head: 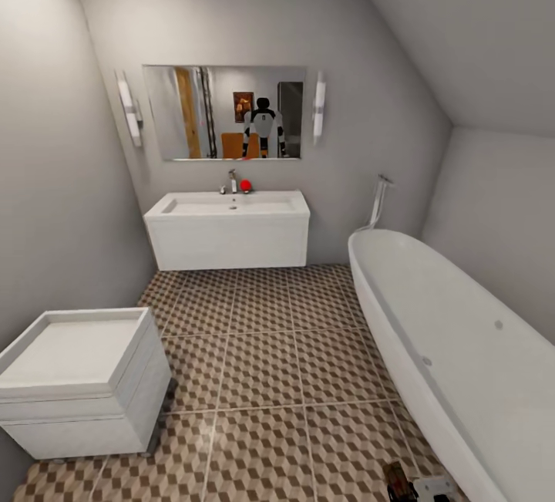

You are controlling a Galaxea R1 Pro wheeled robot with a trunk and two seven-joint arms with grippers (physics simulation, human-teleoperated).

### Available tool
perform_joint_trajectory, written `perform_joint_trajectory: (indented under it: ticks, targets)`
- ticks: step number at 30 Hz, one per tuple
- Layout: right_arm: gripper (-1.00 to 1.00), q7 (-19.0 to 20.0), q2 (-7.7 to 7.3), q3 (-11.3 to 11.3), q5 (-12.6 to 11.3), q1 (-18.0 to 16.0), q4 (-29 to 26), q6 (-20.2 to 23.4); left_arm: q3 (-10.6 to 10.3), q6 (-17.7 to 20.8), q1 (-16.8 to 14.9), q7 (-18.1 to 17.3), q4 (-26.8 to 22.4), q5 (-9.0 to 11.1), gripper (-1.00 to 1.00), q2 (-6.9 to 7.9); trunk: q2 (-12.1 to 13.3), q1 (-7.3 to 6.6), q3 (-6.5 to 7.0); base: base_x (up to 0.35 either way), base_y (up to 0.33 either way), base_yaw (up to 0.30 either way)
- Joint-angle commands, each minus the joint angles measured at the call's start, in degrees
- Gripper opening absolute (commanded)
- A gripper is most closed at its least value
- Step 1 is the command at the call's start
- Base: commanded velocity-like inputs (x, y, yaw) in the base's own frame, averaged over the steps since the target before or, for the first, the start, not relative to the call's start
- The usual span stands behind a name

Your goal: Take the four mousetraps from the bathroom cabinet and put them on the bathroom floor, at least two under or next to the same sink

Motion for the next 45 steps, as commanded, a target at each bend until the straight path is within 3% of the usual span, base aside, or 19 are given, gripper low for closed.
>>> perform_joint_trajectory:
  ticks: [1, 20, 45]
  targets:
    - [-1.0, 0.1, 0.03, 0.5, -0.52, -0.09, 0.19, -0.3, -0.33, -0.1, -0.05, -0.44, 0.15, 0.59, -1.0, -0.02, -0.08, 0.05, -0.1, 0.326, 0.0, 0.0]
    - [-1.0, 0.36, 0.03, 0.51, -0.45, -0.1, 0.19, -0.22, -0.35, -0.1, -0.05, -0.44, 0.15, 0.59, -1.0, -0.17, -0.08, 0.05, -0.13, 0.326, -0.003, 0.047]
    - [-1.0, 0.38, 0.03, 0.51, -0.37, -0.11, 0.19, -0.22, -0.38, -0.11, -0.05, -0.36, 0.15, 0.59, -1.0, -0.36, -0.08, 0.05, -0.13, 0.326, -0.092, 0.018]
